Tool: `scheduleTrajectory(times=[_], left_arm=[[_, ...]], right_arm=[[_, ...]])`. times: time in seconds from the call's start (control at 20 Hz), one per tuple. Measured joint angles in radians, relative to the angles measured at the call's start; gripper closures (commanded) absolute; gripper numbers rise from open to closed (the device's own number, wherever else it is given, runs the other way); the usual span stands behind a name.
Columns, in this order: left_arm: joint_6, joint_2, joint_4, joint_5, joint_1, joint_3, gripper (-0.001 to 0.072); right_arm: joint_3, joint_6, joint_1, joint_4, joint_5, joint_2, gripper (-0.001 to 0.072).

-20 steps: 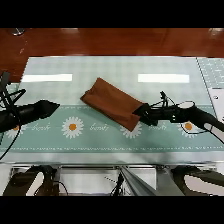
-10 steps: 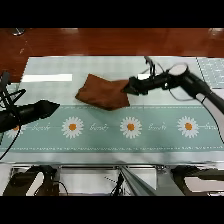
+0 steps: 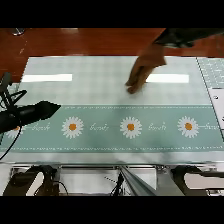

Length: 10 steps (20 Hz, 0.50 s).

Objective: Fold the shirts.

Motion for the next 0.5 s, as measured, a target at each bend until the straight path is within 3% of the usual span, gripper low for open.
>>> scheduleTrajectory(times=[0.3, 0.5], left_arm=[[0.008, 0.0, -0.001, -0.026, 0.0, 0.0, 0.068], [0.011, 0.0, 0.0, -0.032, 0.0, 0.0, 0.068]], right_arm=[[0.048, 0.05, -0.358, -0.058, 0.25, 0.047, 0.0691], [-0.082, 0.061, -0.545, -0.174, 0.328, 0.151, 0.069]])
